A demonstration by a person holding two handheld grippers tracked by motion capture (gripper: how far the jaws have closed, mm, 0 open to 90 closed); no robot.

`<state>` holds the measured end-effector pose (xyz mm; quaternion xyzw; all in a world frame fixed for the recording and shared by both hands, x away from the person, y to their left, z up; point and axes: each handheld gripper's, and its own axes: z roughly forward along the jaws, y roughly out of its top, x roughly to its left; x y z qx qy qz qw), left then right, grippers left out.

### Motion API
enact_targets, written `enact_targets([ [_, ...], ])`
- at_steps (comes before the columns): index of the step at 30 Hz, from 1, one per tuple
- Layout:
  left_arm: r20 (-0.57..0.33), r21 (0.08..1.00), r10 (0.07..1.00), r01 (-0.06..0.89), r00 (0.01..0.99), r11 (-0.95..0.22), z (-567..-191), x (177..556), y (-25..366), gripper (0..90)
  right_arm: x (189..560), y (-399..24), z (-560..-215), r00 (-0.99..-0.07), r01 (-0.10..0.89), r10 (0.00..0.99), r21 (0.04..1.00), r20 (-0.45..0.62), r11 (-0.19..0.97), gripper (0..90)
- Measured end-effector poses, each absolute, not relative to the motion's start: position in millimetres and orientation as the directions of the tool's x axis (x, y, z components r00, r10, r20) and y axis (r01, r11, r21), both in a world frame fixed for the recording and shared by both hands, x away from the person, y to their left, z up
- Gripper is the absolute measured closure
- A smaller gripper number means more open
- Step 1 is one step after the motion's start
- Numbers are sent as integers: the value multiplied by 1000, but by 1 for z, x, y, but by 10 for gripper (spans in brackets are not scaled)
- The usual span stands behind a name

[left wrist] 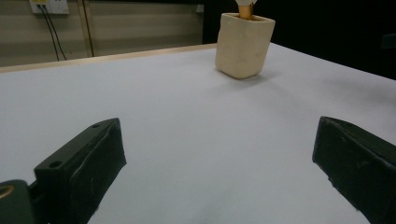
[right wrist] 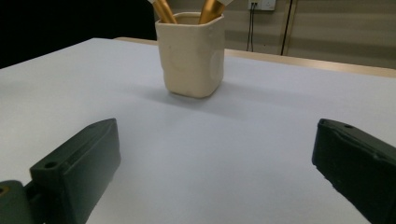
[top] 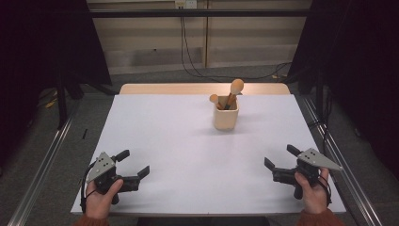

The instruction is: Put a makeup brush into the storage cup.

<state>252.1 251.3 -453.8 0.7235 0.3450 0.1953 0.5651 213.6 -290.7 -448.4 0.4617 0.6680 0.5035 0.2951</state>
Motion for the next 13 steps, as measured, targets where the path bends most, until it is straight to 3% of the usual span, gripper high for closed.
enact_targets([
  [13,-99,954,714,270,694,-130,-453,253,250,31,211,-294,-452,-386,331,919,942,81,56,4],
])
